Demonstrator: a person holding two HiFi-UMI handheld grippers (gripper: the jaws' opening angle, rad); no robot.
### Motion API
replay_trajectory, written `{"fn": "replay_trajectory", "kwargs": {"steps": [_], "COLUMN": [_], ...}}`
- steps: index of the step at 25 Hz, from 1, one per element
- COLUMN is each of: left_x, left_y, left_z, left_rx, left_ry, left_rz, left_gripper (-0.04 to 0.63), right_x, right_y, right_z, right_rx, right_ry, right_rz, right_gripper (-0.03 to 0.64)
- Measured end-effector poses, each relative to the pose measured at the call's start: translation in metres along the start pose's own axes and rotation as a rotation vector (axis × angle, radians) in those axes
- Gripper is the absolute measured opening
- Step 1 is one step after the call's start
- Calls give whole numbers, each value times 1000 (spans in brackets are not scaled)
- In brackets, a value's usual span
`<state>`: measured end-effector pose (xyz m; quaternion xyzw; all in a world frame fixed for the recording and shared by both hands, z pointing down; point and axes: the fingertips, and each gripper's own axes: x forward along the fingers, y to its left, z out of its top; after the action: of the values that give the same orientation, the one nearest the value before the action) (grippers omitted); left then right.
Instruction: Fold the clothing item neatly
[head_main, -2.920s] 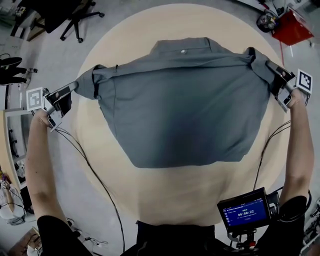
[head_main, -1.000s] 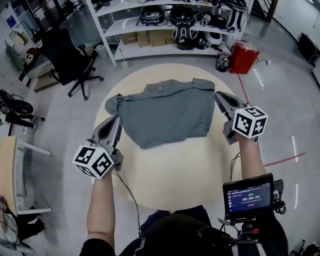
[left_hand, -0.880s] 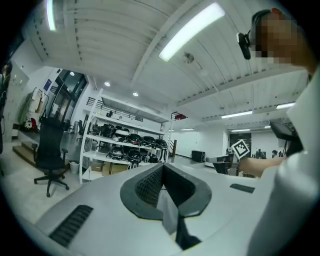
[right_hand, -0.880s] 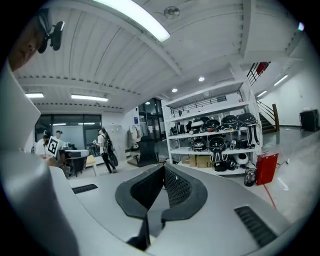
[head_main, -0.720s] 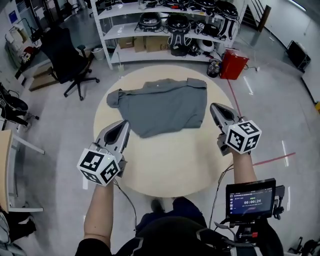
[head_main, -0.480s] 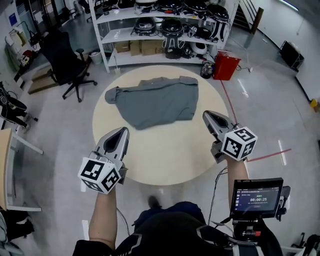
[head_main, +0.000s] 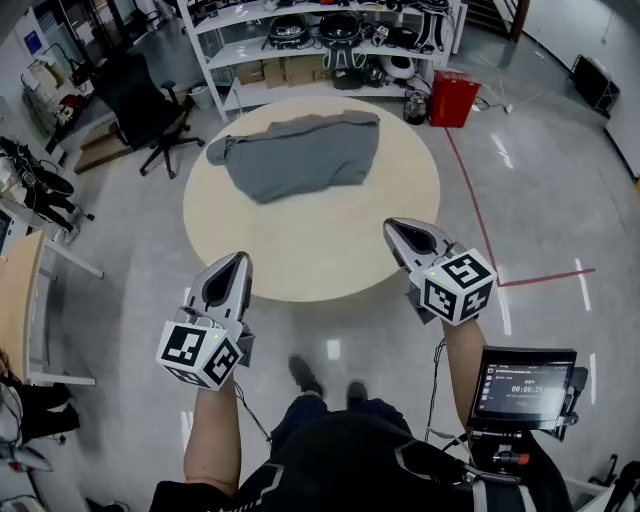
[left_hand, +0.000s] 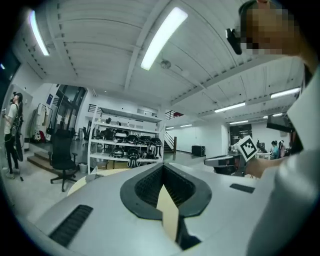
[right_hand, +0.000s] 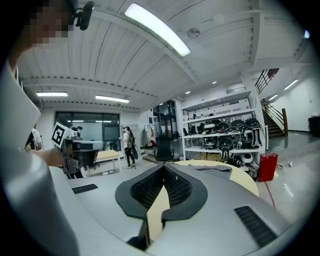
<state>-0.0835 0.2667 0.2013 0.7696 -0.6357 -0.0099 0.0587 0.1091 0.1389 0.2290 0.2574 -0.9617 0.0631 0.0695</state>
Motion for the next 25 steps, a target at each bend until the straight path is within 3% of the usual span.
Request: {"fn": "replay_trajectory", "kwargs": {"steps": [4, 7, 14, 19, 25], "left_x": [-32, -46, -120, -181, -216], "left_y": [-40, -58, -99, -101, -154], "left_z": [-9, -12, -12, -37, -17], "left_rx": [-11, 51, 86, 28, 25], "left_ry": [17, 44, -5, 5, -11], "left_rz": [-14, -41, -147, -114, -64], "left_gripper": [0, 0, 0, 0, 0], "right_x": [-44, -68, -124, -156, -218], "right_y": [22, 48, 137, 196, 201], "right_z": [-1, -1, -10, -30, -21], "right_rx": [9, 15, 30, 48, -17], "right_ry": [-17, -31, -66, -43, -57], "right_rz": [-20, -34, -165, -162, -167], "right_gripper": [9, 9, 9, 8, 8]}}
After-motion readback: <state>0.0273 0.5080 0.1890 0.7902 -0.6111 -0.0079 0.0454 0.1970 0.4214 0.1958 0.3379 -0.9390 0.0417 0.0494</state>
